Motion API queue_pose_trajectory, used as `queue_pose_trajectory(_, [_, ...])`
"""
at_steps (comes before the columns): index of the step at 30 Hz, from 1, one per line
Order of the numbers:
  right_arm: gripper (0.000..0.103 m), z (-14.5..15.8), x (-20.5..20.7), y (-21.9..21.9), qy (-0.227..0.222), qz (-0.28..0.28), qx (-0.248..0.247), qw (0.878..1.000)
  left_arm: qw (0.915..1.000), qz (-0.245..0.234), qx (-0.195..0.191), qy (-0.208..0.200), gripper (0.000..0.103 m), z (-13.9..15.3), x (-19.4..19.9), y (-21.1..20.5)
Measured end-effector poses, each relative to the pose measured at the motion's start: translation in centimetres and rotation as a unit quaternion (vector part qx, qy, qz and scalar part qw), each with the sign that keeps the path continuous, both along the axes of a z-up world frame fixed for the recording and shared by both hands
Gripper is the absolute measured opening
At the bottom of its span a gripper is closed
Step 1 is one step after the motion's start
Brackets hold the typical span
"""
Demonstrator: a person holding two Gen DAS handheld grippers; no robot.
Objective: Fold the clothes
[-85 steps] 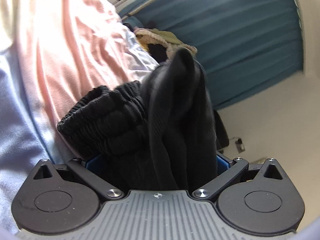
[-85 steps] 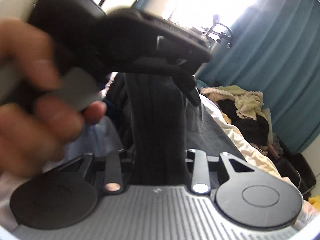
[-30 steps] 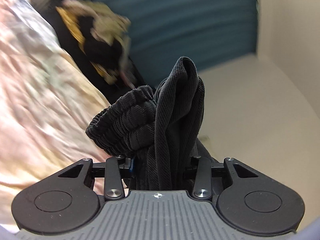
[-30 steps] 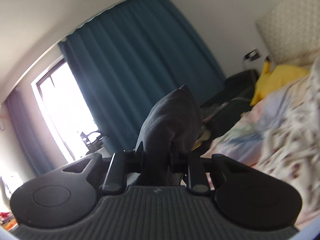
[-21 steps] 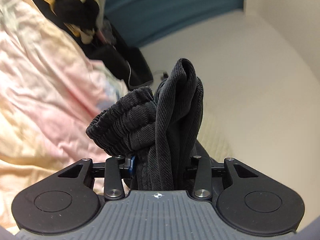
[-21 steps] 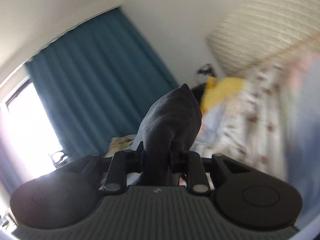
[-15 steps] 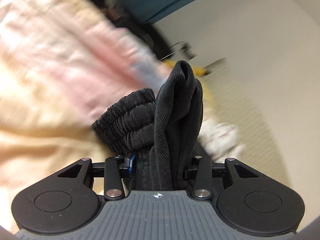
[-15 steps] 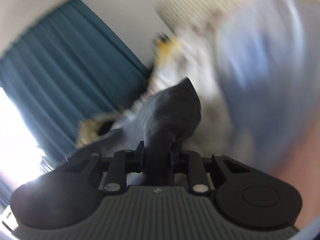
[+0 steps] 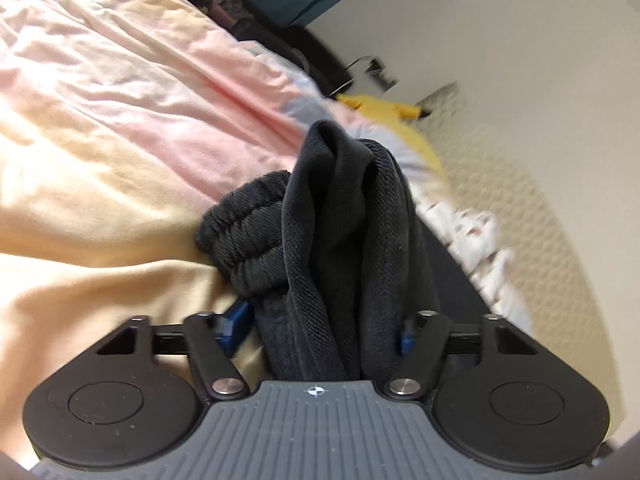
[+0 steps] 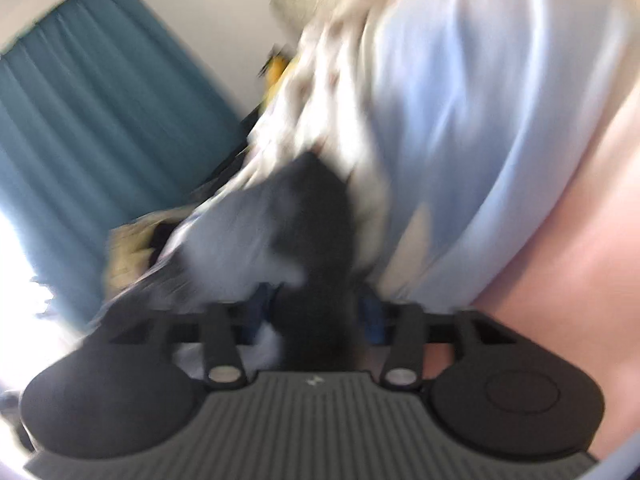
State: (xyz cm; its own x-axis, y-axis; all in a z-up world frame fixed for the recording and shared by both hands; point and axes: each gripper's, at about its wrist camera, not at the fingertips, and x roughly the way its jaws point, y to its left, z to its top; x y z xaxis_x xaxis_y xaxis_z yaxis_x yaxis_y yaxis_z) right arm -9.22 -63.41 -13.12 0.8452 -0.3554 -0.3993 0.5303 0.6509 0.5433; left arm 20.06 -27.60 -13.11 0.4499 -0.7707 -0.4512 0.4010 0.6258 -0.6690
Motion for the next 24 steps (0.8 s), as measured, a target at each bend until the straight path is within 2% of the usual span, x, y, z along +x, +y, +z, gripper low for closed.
queue_pose_trajectory(2, [0.076,1.5,-0.1,0.3,-0.001,-0.016,-0.033,0.999,0.9985,0.031,0.027,-0.037,0.093,1.3,-1.1,1.1])
queue_pose_trajectory(6, [0.075,4.7,1.2,1.2,0.007,0.017,-0.100,0.995,0.9934,0.029,0.080,-0.077,0.095,4.3,-2.4,2.4])
queue_pose_trajectory(9, [0.075,7.6,1.5,2.4,-0.005,0.045,-0.134,0.990,0.9834,0.046,0.114,-0.134,0.097,7.3,-4.0,4.1])
queue_pose_trajectory(12, [0.075,10.4,2.5,4.6,-0.024,0.071,-0.169,0.983,0.9751,0.071,0.128,-0.167,0.097,10.6,-5.7,7.0])
queue_pose_trajectory(17, [0.075,14.7,5.3,10.8,-0.058,0.131,-0.196,0.970,0.9456,0.145,0.160,-0.243,0.098,15.9,-8.7,13.5])
queue_pose_trajectory(20, [0.075,17.5,6.7,15.4,-0.087,0.168,-0.203,0.961,0.9319,0.191,0.169,-0.258,0.098,18.4,-10.0,17.9])
queue_pose_trajectory(24, [0.075,20.2,8.4,22.5,-0.118,0.235,-0.226,0.938,0.9080,0.238,0.200,-0.281,0.098,20.5,-12.2,23.5])
